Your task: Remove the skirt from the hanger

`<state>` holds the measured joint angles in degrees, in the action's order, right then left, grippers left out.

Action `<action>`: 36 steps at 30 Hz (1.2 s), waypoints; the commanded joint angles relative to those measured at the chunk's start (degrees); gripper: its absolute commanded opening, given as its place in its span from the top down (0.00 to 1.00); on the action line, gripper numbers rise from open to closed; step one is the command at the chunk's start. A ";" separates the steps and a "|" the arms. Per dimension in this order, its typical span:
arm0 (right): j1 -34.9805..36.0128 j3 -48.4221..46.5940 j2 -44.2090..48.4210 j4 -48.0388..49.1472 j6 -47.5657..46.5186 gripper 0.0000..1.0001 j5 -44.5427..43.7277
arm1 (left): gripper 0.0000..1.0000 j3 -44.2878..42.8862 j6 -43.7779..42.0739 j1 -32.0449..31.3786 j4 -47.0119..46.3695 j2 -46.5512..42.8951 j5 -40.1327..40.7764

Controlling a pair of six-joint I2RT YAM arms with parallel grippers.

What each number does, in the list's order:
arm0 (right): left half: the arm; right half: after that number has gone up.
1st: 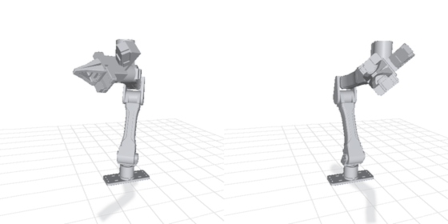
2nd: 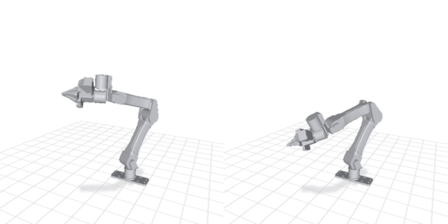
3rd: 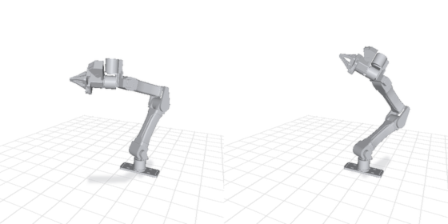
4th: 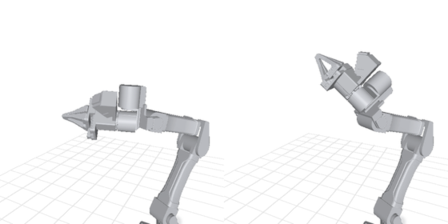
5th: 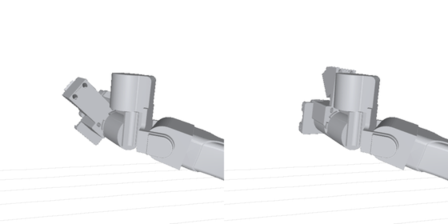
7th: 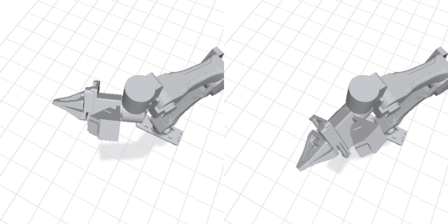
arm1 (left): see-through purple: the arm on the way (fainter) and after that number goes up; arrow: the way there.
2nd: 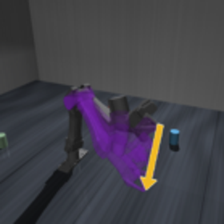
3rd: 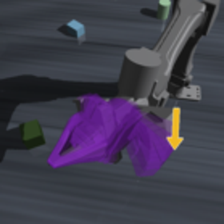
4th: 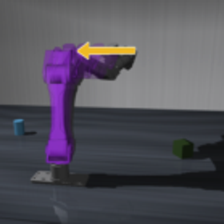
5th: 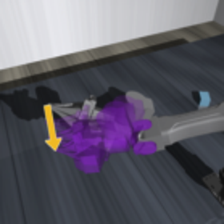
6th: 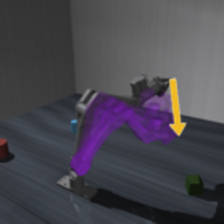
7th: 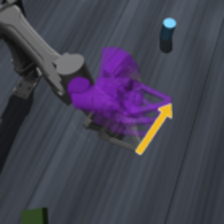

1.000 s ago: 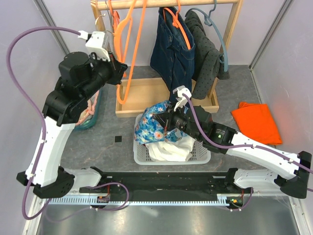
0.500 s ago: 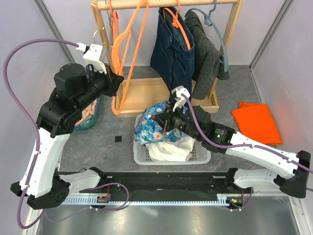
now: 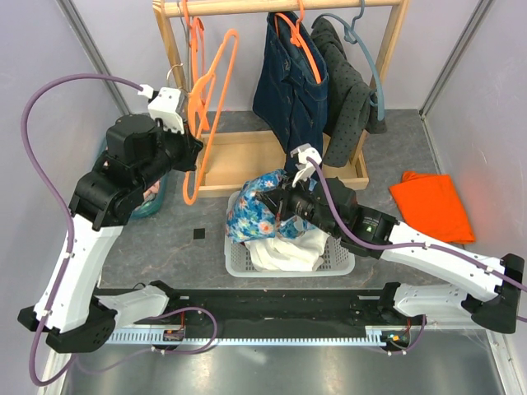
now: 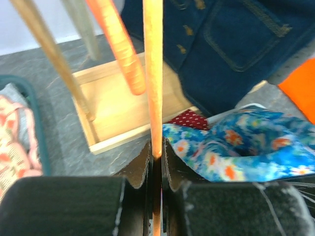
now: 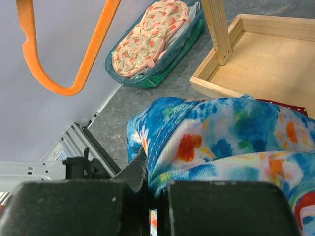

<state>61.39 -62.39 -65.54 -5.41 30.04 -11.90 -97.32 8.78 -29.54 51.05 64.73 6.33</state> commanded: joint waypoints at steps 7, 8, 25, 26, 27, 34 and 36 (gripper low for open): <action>0.14 -2.12 2.78 0.66 -0.07 1.00 -2.25 | 0.98 -0.24 -2.19 2.12 0.28 -4.09 1.94; 0.14 -2.21 2.78 0.58 0.02 1.00 -2.34 | 0.98 -1.46 -1.84 2.12 0.37 -3.13 -0.24; -0.04 -2.91 3.40 -1.53 -0.25 1.00 -4.18 | 0.98 10.31 6.43 6.33 2.39 -8.57 -10.98; -0.12 -2.91 3.40 -1.45 -0.07 1.00 -4.27 | 0.98 9.70 6.60 6.60 2.74 -8.31 -10.90; -0.21 -2.83 3.49 -1.62 -0.16 1.00 -4.44 | 0.98 9.26 6.78 7.12 3.00 -8.22 -10.98; -0.13 -3.70 5.07 -3.11 -0.51 1.00 -4.97 | 0.98 1.71 6.08 7.57 2.92 -7.60 -7.23; -0.13 -3.97 5.33 -3.55 -0.51 1.00 -5.15 | 0.98 -0.23 4.06 7.65 2.83 -6.46 -4.42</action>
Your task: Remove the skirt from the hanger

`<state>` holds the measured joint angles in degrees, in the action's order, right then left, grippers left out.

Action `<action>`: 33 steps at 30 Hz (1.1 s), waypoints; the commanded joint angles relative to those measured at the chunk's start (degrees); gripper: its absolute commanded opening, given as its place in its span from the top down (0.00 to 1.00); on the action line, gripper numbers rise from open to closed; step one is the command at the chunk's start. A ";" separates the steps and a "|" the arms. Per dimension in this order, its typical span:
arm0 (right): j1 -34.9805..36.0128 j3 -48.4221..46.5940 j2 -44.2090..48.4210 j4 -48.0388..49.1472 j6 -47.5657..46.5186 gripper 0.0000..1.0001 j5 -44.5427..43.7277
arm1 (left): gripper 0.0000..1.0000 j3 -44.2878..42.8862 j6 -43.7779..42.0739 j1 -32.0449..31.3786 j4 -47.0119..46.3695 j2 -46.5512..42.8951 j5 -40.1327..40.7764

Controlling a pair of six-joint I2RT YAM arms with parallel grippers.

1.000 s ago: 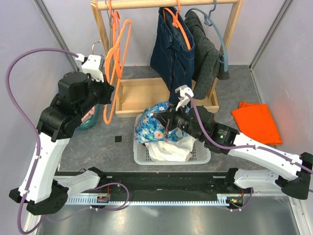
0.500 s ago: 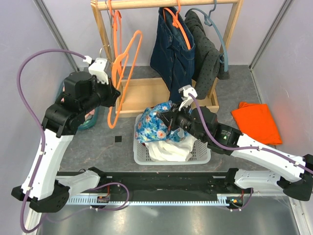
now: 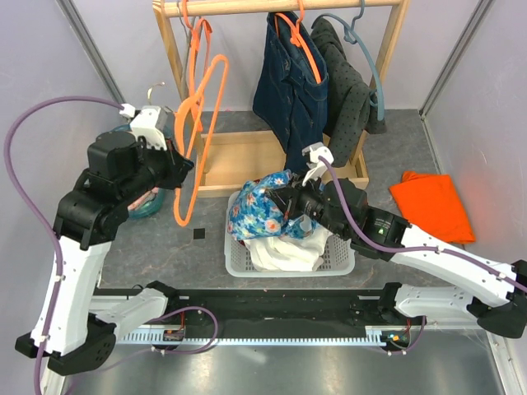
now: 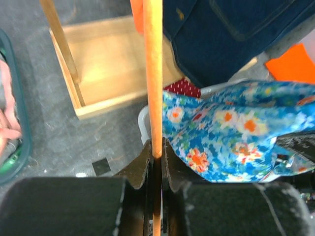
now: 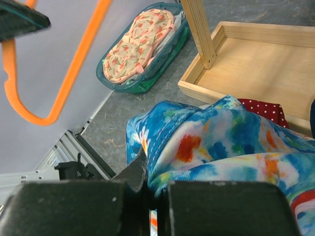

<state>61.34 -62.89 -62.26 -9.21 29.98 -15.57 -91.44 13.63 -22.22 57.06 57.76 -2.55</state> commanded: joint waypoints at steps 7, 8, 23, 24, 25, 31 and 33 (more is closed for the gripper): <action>-0.08 -3.99 4.34 -0.72 -0.80 1.00 -2.53 | 0.98 -13.93 -9.57 0.16 -0.03 5.69 14.05; -0.17 -3.99 4.51 -1.07 -0.88 1.00 -2.62 | 0.98 -14.38 -9.85 0.24 0.68 6.31 14.15; -0.17 -4.34 4.96 -1.42 -1.94 1.00 -3.50 | 0.98 -19.82 -16.00 -0.81 7.88 10.26 6.24; -0.17 -4.43 4.52 -1.42 -2.03 1.00 -3.76 | 0.98 -20.88 -16.26 -1.07 10.16 11.23 6.06; -0.26 -4.34 4.34 -1.42 -2.03 1.00 -3.94 | 0.98 -22.80 -16.87 -1.33 10.96 12.46 6.06; -1.75 -3.03 0.30 -2.04 0.96 1.00 -4.92 | 0.98 -34.58 -20.39 -5.11 14.30 21.94 7.73; -2.10 -2.06 -1.36 -2.04 2.27 1.00 -4.29 | 0.98 -40.19 -21.01 -6.43 15.88 26.41 8.08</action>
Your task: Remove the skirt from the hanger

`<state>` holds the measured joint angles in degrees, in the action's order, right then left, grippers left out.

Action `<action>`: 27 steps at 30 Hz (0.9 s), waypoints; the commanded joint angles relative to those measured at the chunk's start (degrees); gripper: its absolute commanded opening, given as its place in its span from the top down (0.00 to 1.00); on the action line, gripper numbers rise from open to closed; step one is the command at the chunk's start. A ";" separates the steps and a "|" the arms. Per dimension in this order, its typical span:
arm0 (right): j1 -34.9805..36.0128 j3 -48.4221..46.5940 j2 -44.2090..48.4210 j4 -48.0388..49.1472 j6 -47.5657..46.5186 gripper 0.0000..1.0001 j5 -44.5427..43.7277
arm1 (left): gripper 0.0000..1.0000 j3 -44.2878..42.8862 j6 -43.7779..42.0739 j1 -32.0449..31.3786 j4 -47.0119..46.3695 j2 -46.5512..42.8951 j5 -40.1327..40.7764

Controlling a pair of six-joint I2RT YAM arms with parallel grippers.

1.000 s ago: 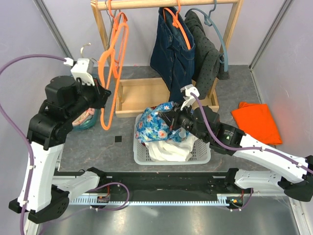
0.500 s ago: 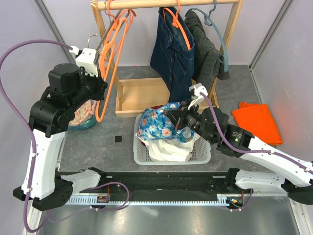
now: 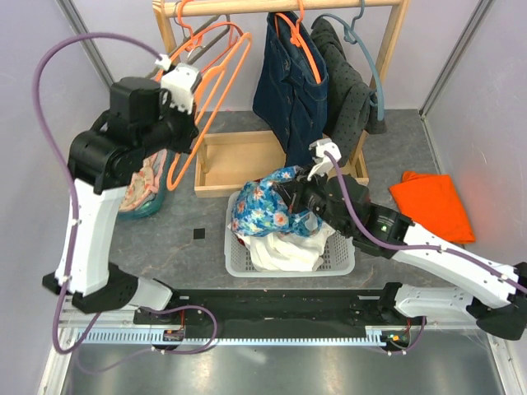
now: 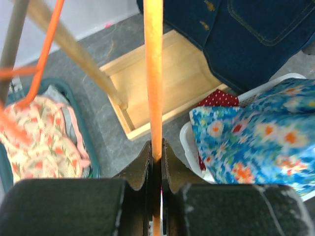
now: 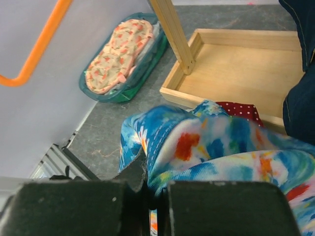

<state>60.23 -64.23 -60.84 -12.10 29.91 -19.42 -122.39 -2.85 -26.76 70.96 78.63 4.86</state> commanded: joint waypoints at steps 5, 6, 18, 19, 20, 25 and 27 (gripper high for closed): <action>-1.51 1.64 -4.64 0.76 4.80 1.00 0.43 | 0.98 -14.98 -6.11 -3.03 1.81 11.80 3.92; -1.60 2.34 -4.73 0.93 5.24 1.00 0.70 | 0.98 -17.07 -6.55 -3.03 1.81 14.25 5.49; -3.18 4.20 -3.59 2.87 5.42 1.00 3.51 | 0.98 -24.65 -9.19 -1.45 -7.66 24.81 12.44; -3.45 4.37 -3.59 3.30 5.42 1.00 3.77 | 0.98 -24.83 -9.28 -1.19 -8.03 25.43 12.80; -3.62 4.90 -3.41 3.31 5.51 1.00 3.95 | 0.98 -25.18 -9.19 -0.66 -8.38 26.56 12.89; -4.06 7.01 -2.88 5.06 6.39 1.00 5.70 | 0.98 -26.67 -7.70 1.71 -11.18 28.51 12.28; -4.15 8.06 -2.79 5.59 7.17 1.00 6.23 | 0.98 -27.02 -8.13 1.89 -11.89 29.29 12.36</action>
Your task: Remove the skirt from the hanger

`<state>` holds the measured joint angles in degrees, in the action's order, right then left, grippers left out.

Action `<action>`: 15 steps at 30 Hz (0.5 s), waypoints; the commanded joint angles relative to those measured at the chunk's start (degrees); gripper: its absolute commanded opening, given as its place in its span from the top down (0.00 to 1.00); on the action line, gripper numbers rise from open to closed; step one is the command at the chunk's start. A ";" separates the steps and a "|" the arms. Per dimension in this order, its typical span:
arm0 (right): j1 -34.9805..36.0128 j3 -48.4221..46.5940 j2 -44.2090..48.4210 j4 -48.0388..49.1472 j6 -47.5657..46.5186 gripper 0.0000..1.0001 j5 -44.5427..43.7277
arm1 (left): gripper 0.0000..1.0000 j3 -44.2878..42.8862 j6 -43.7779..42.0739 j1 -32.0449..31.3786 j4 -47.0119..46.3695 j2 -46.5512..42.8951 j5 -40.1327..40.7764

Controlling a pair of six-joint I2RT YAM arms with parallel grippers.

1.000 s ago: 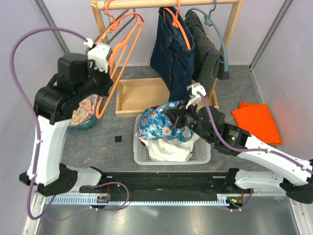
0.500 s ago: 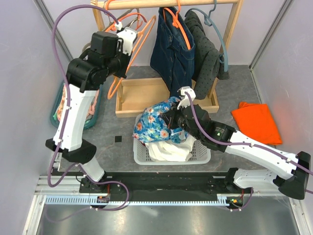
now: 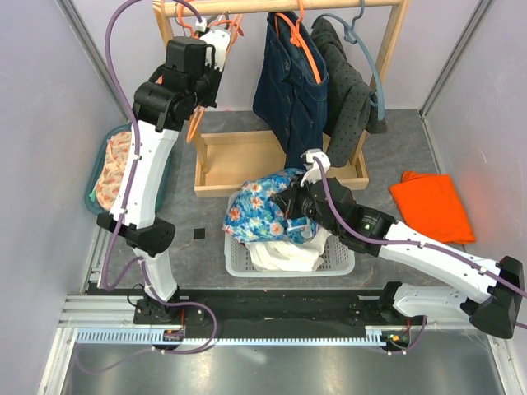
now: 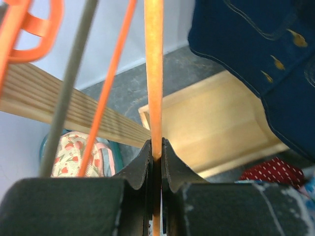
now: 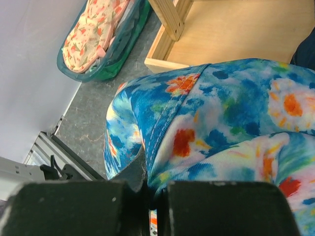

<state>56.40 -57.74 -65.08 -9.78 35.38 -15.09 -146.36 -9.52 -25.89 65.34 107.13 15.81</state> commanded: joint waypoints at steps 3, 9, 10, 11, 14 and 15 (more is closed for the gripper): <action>-0.33 3.33 1.71 4.94 2.68 1.00 3.14 | 0.98 -4.01 -1.38 1.45 -7.33 2.37 1.68; -0.33 6.14 1.88 7.14 3.82 1.00 5.16 | 0.98 -5.95 -1.56 1.63 -10.67 4.66 1.94; -0.33 6.40 1.89 7.67 4.26 1.00 5.51 | 0.98 -5.95 -1.64 1.63 -11.28 4.93 1.94; -0.33 7.10 1.97 7.93 4.52 1.00 5.86 | 0.98 -6.04 -1.64 1.63 -12.33 5.28 2.46; -0.24 8.42 2.50 8.72 5.40 1.00 6.92 | 0.98 -6.47 -1.82 1.98 -13.22 6.60 3.08; -0.24 8.86 2.76 8.99 5.67 1.00 7.44 | 0.98 -6.56 -1.82 1.98 -13.48 6.95 3.26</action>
<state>56.34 -50.28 -64.25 -4.34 39.05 -10.00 -149.99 -9.56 -24.34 57.82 112.88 16.91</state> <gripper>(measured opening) 0.022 0.096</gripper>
